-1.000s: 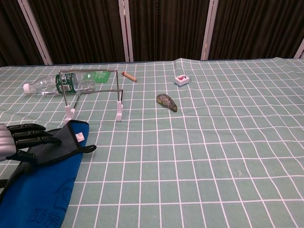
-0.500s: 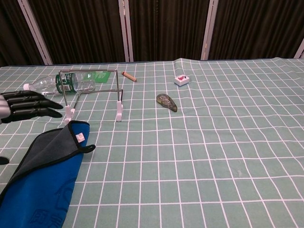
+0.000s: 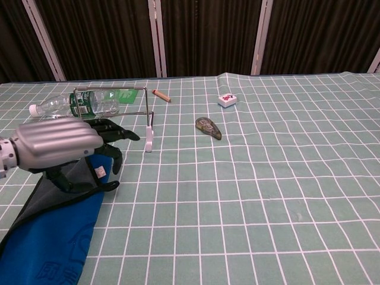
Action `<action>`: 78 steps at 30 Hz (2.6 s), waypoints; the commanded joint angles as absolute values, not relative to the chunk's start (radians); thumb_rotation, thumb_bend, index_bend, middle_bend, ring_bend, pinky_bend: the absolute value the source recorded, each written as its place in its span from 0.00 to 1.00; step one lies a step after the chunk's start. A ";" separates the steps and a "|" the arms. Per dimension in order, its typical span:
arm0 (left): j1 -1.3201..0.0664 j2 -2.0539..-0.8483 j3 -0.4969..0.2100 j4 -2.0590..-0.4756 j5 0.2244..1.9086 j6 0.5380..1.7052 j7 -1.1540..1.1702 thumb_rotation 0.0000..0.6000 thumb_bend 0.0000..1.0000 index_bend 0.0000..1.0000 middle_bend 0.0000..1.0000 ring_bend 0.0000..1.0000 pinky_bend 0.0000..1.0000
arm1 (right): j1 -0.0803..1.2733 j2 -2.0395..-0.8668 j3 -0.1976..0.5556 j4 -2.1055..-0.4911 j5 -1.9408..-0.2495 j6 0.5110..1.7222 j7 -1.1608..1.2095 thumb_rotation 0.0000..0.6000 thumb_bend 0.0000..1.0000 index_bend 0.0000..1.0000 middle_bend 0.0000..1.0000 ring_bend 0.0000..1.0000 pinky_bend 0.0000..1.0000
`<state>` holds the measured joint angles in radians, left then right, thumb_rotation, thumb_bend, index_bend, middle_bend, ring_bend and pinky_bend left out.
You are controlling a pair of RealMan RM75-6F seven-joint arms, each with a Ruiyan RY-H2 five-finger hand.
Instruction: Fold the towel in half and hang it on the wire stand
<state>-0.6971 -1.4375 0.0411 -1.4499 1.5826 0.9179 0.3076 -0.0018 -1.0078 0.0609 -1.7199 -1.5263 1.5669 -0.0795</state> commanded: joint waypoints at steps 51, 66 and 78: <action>-0.653 -1.331 0.090 -1.370 1.569 0.975 0.196 1.00 0.48 0.69 0.00 0.00 0.00 | 0.001 -1.010 0.058 -1.730 -1.531 1.561 -0.096 1.00 0.00 0.00 0.00 0.00 0.00; -0.585 -1.345 0.118 -1.230 1.605 1.057 0.037 1.00 0.24 0.01 0.00 0.00 0.00 | 0.004 -1.012 0.057 -1.731 -1.533 1.556 -0.101 1.00 0.00 0.00 0.00 0.00 0.00; -0.509 -1.249 0.102 -1.225 1.610 1.212 -0.116 1.00 0.23 0.00 0.00 0.00 0.00 | -0.002 -1.006 0.050 -1.742 -1.557 1.573 -0.097 1.00 0.00 0.00 0.00 0.00 0.00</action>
<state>-0.5278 -1.2865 0.1089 -1.2007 1.6050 1.1716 -0.0816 -0.0010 -1.0071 0.0511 -1.7402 -1.5543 1.5711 -0.0984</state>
